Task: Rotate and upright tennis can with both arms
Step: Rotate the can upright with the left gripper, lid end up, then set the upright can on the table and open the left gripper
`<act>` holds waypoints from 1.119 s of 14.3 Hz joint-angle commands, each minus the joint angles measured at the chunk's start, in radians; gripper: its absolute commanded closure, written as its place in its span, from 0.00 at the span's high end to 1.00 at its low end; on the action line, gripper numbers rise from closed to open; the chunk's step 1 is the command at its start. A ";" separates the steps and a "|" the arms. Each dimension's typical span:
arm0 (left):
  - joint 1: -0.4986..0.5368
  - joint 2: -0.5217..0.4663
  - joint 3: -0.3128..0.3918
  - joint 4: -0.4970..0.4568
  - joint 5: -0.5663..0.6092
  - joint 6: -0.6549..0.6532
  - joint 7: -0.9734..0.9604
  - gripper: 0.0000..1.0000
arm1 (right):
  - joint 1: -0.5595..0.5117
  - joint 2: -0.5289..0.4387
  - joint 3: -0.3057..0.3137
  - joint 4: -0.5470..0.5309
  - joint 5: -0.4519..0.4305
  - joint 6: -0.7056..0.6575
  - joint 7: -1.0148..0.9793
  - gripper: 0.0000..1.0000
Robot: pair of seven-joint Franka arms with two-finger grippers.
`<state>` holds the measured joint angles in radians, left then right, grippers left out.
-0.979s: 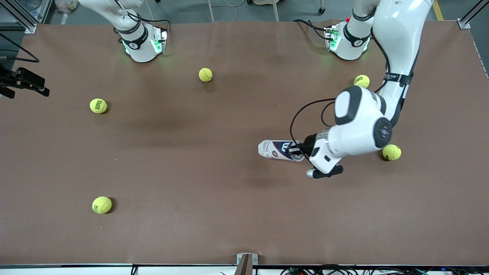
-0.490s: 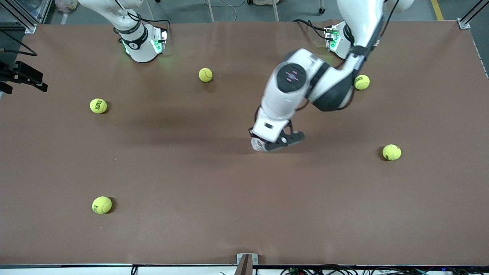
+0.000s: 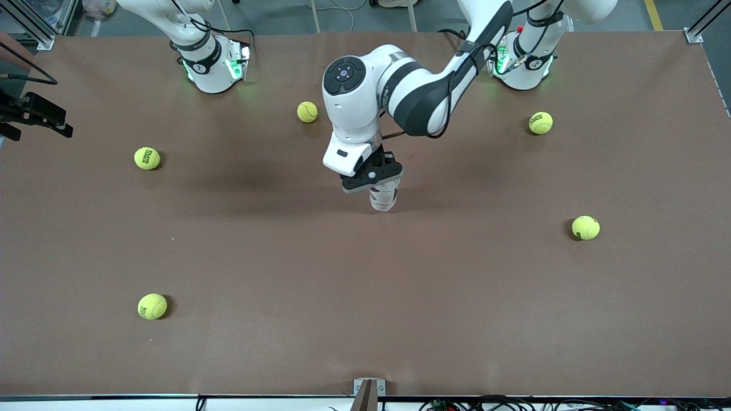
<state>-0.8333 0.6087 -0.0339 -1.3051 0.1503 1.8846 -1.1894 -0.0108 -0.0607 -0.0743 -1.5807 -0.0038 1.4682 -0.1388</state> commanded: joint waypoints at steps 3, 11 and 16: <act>-0.010 0.048 0.005 0.041 0.015 0.002 0.000 0.21 | 0.000 -0.034 -0.001 -0.035 0.001 0.009 -0.008 1.00; 0.016 -0.027 0.005 0.041 0.008 -0.008 0.013 1.00 | -0.003 -0.031 0.001 -0.033 0.001 0.004 -0.008 1.00; 0.170 -0.145 0.006 0.027 -0.021 -0.025 0.135 1.00 | -0.002 -0.030 0.001 -0.030 0.001 0.004 -0.008 1.00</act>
<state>-0.7297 0.5143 -0.0252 -1.2512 0.1474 1.8803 -1.1339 -0.0108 -0.0608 -0.0750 -1.5819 -0.0038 1.4682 -0.1388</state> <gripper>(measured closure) 0.000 0.000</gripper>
